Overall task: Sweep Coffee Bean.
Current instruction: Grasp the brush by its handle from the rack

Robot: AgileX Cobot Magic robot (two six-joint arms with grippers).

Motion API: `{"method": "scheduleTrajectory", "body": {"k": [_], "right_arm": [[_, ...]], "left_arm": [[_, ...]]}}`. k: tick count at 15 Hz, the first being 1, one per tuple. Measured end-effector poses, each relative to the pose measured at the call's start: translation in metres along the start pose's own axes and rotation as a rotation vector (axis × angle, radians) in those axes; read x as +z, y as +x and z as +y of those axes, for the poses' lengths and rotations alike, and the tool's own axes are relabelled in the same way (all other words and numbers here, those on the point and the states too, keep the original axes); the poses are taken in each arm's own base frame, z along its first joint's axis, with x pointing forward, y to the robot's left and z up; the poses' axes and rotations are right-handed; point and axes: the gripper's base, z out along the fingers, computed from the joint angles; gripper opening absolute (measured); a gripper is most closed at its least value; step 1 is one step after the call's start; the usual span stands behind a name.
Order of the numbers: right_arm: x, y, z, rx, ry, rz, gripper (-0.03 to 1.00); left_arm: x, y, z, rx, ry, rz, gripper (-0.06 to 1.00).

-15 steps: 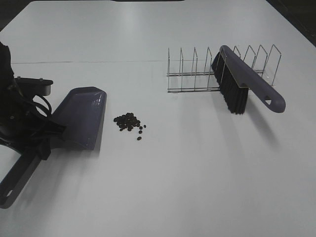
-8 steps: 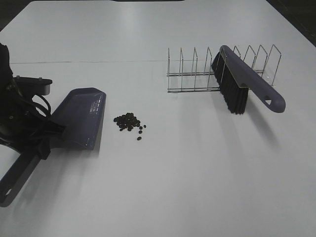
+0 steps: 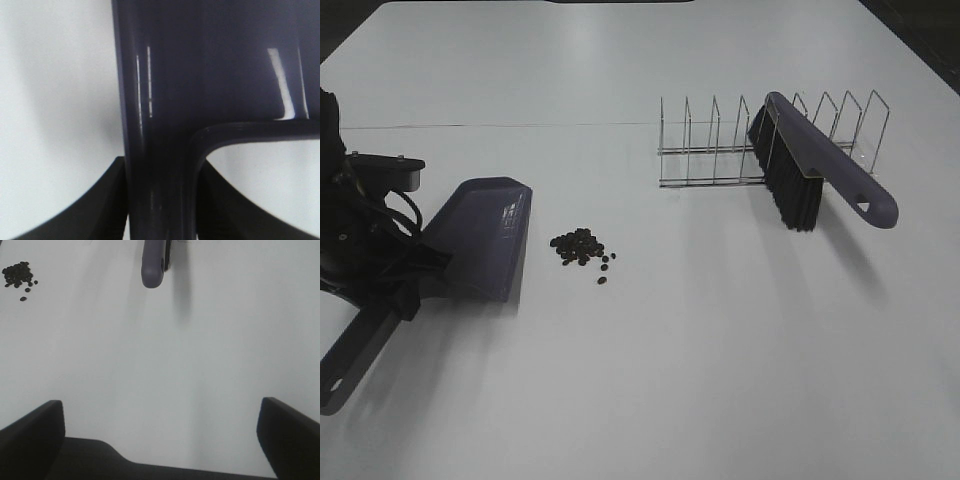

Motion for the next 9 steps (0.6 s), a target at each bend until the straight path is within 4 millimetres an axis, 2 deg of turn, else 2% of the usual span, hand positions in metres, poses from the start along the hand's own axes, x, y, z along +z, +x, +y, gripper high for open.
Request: {"method": "scheduleTrajectory", "body": {"k": [1,2,3,6,7,9], "right_arm": [[0.006,-0.022,0.000,0.004,0.002,0.032,0.93],[0.011,-0.033,0.001,0.005,0.003,0.050,0.93],[0.039,-0.070,0.000,0.014,0.005,0.102,0.94],[0.087,-0.115,0.002,0.044,-0.019,0.215,0.94],[0.096,-0.124,0.002,0.049,-0.022,0.238,0.94],[0.133,-0.156,0.002,0.055,-0.027,0.330,0.94]], "left_arm": [[0.000,0.000,0.000,0.001,-0.001,-0.001,0.34],[0.000,0.000,0.000,0.001,-0.001,-0.001,0.34],[0.000,0.000,0.000,0.001,-0.001,-0.001,0.34],[0.000,0.000,0.000,0.000,-0.001,0.004,0.34],[0.000,0.000,0.000,0.000,-0.001,0.005,0.34],[0.000,0.001,0.000,0.002,-0.004,0.009,0.34]]}}
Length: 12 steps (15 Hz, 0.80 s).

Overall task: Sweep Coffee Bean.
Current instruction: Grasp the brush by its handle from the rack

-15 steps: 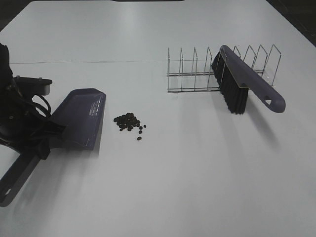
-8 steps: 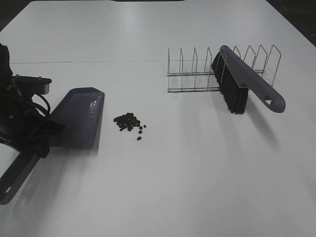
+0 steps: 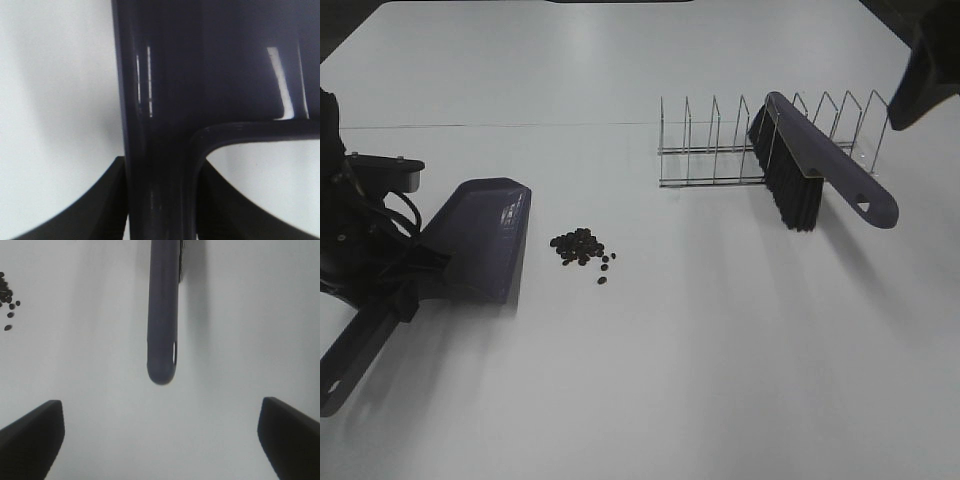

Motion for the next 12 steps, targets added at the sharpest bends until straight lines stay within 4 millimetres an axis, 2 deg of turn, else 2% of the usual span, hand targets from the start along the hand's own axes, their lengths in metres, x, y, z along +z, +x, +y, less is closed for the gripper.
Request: {"method": "scheduleTrajectory", "body": {"k": [1,2,3,4,6,9,12], "right_arm": [[0.015,-0.019,0.000,0.002,0.001,0.032,0.94],[0.024,-0.030,-0.001,0.003,0.002,0.045,0.93],[0.071,-0.069,-0.003,0.009,0.005,0.098,0.93],[0.076,-0.075,-0.003,0.009,0.005,0.098,0.93],[0.112,-0.096,-0.006,0.005,0.002,0.130,0.93],[0.161,-0.114,-0.008,0.007,-0.010,0.190,0.92],[0.190,-0.125,-0.010,0.000,-0.015,0.237,0.89]], "left_arm": [[0.000,0.000,0.000,0.000,-0.001,0.005,0.34],[0.000,0.001,0.000,0.000,-0.001,0.008,0.34],[0.000,0.001,0.000,0.000,-0.002,0.016,0.34],[0.000,0.001,0.000,0.000,-0.002,0.016,0.34],[0.000,0.002,0.000,-0.008,-0.002,0.017,0.34],[0.000,0.002,0.000,-0.016,-0.002,0.017,0.34],[0.000,0.002,0.000,-0.022,-0.002,0.018,0.34]]}}
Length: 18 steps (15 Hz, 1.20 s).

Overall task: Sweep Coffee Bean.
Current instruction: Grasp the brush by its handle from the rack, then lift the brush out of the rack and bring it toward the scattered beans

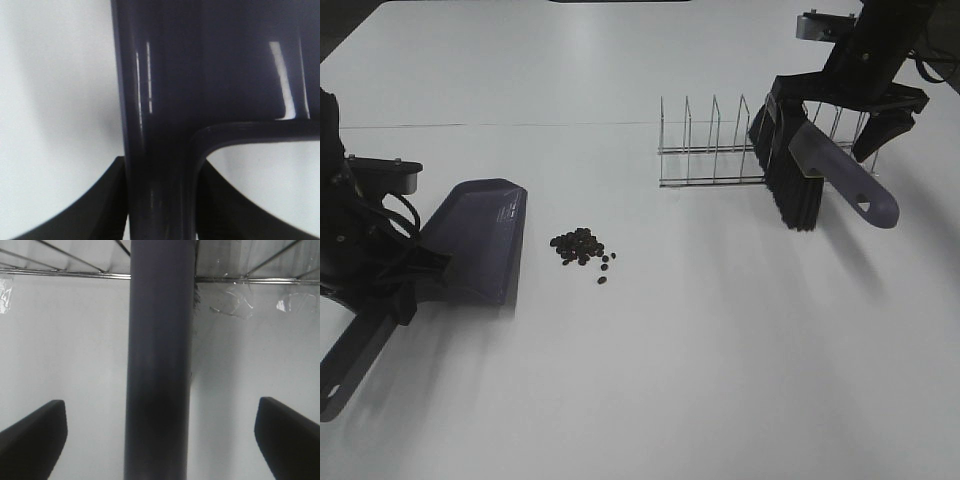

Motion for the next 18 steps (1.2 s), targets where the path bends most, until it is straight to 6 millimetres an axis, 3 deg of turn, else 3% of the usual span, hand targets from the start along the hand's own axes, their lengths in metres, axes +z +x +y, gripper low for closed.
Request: {"method": "scheduleTrajectory", "body": {"k": [3,10,13,14,15,18], "right_arm": [[0.018,-0.019,0.000,0.001,-0.016,-0.012,0.87],[0.041,-0.020,-0.001,0.013,-0.037,0.028,0.84],[0.041,-0.020,-0.001,0.012,-0.037,0.028,0.66],[0.041,-0.020,-0.002,0.012,-0.034,0.028,0.55],[0.041,-0.020,-0.003,0.017,-0.020,0.029,0.29],[0.041,-0.020,-0.004,0.008,-0.001,0.029,0.29]], "left_arm": [[0.000,0.000,0.000,-0.003,0.000,0.002,0.34],[0.000,0.000,0.000,-0.005,0.000,0.002,0.34],[0.000,0.000,0.000,-0.006,0.001,0.002,0.34],[0.000,0.000,0.000,-0.006,0.001,0.002,0.34],[0.000,0.000,0.000,-0.006,0.001,0.002,0.34],[0.000,0.000,0.000,-0.006,0.001,0.002,0.34]]}}
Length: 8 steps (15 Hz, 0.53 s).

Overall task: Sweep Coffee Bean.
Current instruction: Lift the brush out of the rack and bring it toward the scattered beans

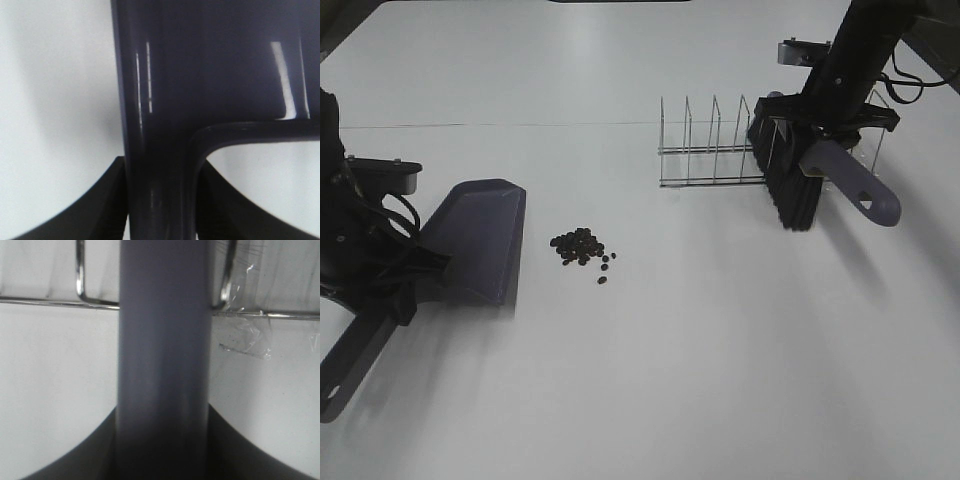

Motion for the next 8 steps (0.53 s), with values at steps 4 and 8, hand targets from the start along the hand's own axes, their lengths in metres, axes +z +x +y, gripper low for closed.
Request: {"method": "scheduleTrajectory", "body": {"k": [4,8], "right_arm": [[0.000,0.000,0.000,0.001,0.001,0.000,0.29],[-0.014,0.004,0.002,0.006,0.000,-0.013,0.29]], "left_arm": [[0.000,0.000,0.000,-0.013,0.003,0.001,0.34],[-0.007,0.002,0.000,-0.054,0.003,0.003,0.34]]}}
